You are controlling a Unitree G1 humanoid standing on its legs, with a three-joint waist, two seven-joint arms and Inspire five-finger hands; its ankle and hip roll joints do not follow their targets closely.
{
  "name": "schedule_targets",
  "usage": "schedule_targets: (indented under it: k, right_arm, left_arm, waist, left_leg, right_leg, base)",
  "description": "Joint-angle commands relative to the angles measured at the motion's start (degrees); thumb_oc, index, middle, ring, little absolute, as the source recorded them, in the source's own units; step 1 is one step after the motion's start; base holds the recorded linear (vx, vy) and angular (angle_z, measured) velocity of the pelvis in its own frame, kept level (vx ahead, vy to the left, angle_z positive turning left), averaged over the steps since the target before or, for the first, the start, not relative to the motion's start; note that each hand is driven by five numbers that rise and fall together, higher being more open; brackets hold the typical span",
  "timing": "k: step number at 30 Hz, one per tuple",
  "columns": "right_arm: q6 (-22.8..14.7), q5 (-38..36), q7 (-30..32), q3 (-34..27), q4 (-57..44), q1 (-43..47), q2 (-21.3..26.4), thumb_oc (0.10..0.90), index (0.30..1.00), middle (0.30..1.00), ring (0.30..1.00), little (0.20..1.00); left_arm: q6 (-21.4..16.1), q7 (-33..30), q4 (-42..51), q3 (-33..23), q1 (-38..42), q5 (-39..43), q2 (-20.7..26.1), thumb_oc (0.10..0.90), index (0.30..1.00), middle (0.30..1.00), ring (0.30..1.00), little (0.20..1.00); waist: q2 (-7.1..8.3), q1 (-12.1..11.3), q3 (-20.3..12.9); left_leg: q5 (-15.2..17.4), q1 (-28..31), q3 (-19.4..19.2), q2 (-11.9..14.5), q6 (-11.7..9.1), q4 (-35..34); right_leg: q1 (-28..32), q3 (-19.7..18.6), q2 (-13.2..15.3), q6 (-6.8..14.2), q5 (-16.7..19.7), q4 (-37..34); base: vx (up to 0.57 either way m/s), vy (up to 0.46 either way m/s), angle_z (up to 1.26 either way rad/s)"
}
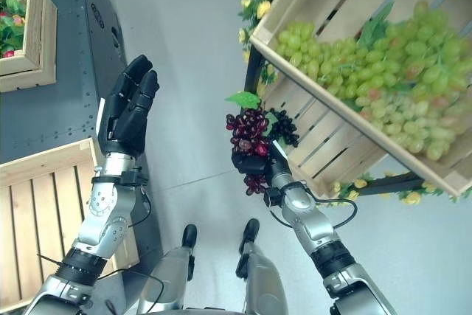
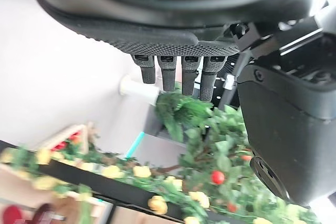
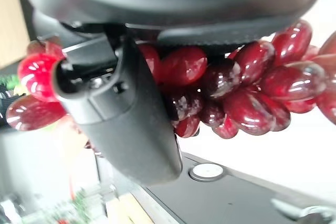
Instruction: Pick up the fruits from the basket on one side to the basket on the other side
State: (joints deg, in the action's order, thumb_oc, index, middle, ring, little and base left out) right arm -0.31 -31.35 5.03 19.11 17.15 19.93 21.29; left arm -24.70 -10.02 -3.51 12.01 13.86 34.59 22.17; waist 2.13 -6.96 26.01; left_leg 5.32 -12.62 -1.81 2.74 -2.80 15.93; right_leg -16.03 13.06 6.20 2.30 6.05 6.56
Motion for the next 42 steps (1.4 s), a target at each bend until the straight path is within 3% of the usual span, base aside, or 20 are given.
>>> schedule_targets:
  k: [1, 5, 16, 24, 36, 37, 38, 42]
  right_arm:
    - [-9.29, -3.51, 2.57, -3.61, -5.26, 3.35, -0.28, 0.400, 0.300, 0.300, 0.300, 0.300]
    - [-11.44, -6.45, 5.22, -5.22, -1.43, 8.06, 0.04, 0.400, 0.300, 0.300, 0.300, 0.300]
    - [-17.28, -14.83, 8.68, -10.89, 4.04, 14.21, 1.14, 0.400, 0.300, 0.300, 0.300, 0.300]
    - [-21.03, -24.79, 9.40, -15.56, 8.11, 17.14, 2.44, 0.400, 0.300, 0.300, 0.300, 0.300]
    - [-20.78, -31.84, 10.63, -18.54, 16.57, 22.67, 7.13, 0.400, 0.300, 0.300, 0.300, 0.300]
    - [-21.00, -31.87, 11.55, -18.43, 17.53, 23.17, 7.41, 0.574, 0.561, 0.561, 0.561, 0.561]
    - [-20.71, -32.17, 12.52, -18.36, 18.09, 23.40, 7.70, 0.800, 0.900, 0.900, 0.900, 0.900]
    - [-19.67, -32.60, 12.28, -17.91, 19.05, 23.52, 7.76, 0.800, 0.900, 0.900, 0.900, 0.900]
  left_arm:
    - [-9.60, 1.04, 5.15, 0.37, 4.37, -0.97, -2.23, 0.800, 0.900, 0.900, 0.900, 0.900]
    - [-10.45, 1.12, 5.02, 1.43, 6.88, -0.71, -2.84, 0.800, 0.900, 0.900, 0.900, 0.900]
    - [-9.69, 2.45, 4.32, 1.99, 8.97, 0.26, -3.01, 0.800, 0.900, 0.900, 0.900, 0.900]
    - [-7.67, 4.19, 4.03, 2.33, 9.25, 2.39, -1.65, 0.800, 0.900, 0.900, 0.900, 0.900]
    - [-5.60, 6.88, 1.12, 4.20, 10.65, 5.11, 0.64, 0.800, 0.900, 0.900, 0.900, 0.900]
    - [-5.67, 7.06, 0.60, 4.61, 10.88, 5.36, 0.73, 0.800, 0.900, 0.900, 0.900, 0.900]
    - [-5.69, 7.35, 0.43, 4.79, 10.82, 5.57, 0.58, 0.800, 0.900, 0.900, 0.900, 0.900]
    - [-4.91, 7.85, 0.59, 5.36, 10.81, 6.65, 0.57, 0.800, 0.900, 0.900, 0.900, 0.900]
  waist:
    - [-1.75, 1.33, -3.12]
    - [-2.79, 1.31, -0.41]
    - [-3.40, 0.82, 3.75]
    - [-3.03, 0.11, 3.79]
    - [-2.10, -0.50, 3.79]
    - [-2.08, -0.49, 3.79]
    - [-2.12, -0.50, 3.79]
    - [-2.07, -0.59, 3.79]
  left_leg:
    - [-5.11, -5.36, 1.68, -3.40, -0.52, -1.00]
    - [-5.10, -8.37, 1.39, -4.01, -0.62, 0.14]
    - [-4.86, -10.54, -0.11, -3.49, -0.66, 1.70]
    - [-4.96, -10.96, -0.50, -3.12, -0.64, 0.68]
    - [-4.98, -10.43, -1.33, -2.93, -0.06, -1.16]
    - [-5.01, -10.48, -1.37, -2.93, 0.00, -1.32]
    - [-5.02, -10.41, -1.41, -2.98, 0.05, -1.45]
    - [-4.80, -10.36, -1.55, -3.04, 0.38, -1.46]
  right_leg:
    - [-0.85, 1.55, 0.03, 0.61, -10.71, 13.95]
    - [-3.43, 1.35, -0.30, 0.24, -11.01, 14.91]
    - [-4.04, 1.38, -0.16, 0.81, -10.29, 14.07]
    - [-3.67, 1.99, -0.29, 1.33, -9.74, 12.01]
    - [-2.95, 2.94, -0.21, 2.00, -8.37, 9.27]
    - [-3.16, 2.95, -0.20, 2.06, -8.23, 9.25]
    - [-3.15, 2.98, -0.13, 2.09, -8.16, 9.14]
    - [-3.32, 3.19, 0.02, 2.07, -8.10, 9.23]
  base:
    - [-0.07, 0.008, -0.01]
    - [-0.10, -0.011, 0.02]
    - [-0.02, -0.017, -0.01]
    - [0.02, -0.035, -0.01]
    - [0.02, -0.017, 0.00]
    - [0.01, 0.010, 0.03]
    - [0.02, 0.013, 0.03]
    - [0.00, 0.000, 0.00]
